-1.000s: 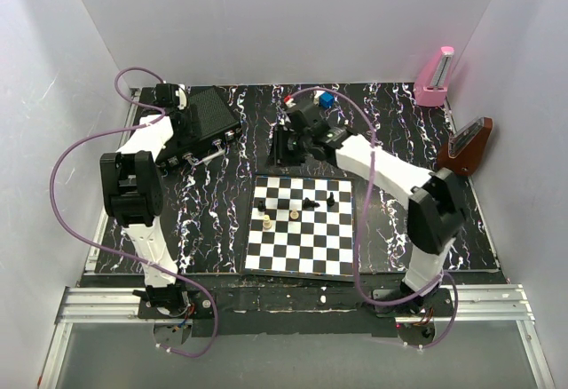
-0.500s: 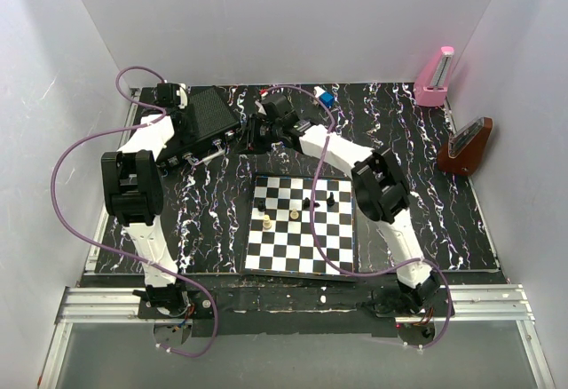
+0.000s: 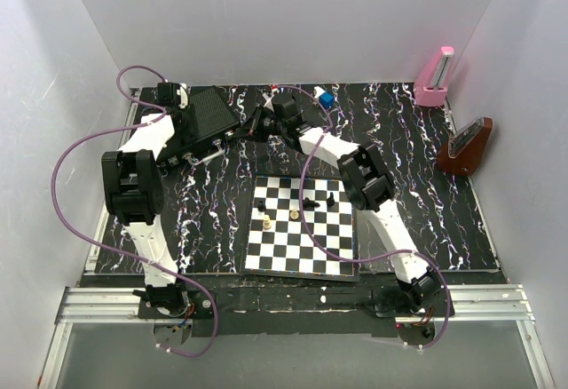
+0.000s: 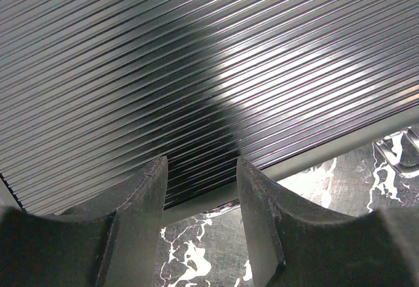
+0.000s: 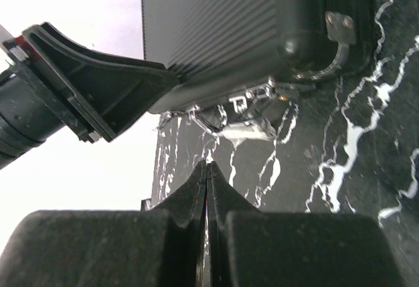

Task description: Pack up texas hold em set

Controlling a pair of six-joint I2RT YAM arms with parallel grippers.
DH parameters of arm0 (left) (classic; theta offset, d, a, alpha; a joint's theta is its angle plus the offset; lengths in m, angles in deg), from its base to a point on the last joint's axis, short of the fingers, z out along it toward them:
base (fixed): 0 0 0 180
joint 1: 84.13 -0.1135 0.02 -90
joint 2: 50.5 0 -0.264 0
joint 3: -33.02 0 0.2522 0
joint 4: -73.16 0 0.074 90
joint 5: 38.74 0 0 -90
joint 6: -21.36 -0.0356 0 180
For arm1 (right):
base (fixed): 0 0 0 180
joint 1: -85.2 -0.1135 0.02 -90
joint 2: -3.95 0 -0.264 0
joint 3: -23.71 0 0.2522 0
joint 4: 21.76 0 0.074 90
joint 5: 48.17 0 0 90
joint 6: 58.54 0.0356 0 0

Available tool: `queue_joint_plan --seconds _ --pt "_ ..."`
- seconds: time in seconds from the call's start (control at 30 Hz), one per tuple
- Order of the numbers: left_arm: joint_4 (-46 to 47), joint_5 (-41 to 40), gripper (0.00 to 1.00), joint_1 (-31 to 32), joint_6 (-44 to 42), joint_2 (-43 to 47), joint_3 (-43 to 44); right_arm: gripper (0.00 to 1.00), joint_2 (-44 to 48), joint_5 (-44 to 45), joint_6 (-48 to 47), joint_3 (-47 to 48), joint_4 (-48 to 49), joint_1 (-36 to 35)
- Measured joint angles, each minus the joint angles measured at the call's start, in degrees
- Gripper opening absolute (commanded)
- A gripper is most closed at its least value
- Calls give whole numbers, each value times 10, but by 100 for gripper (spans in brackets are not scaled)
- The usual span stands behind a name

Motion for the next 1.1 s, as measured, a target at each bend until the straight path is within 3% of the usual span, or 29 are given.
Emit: queue_joint_plan --seconds 0.43,1.1 --pt "-8 1 44 1 -2 -4 7 1 -94 13 38 159 27 -1" --pt "-14 2 44 3 -4 -7 13 1 -138 67 57 193 -71 3"
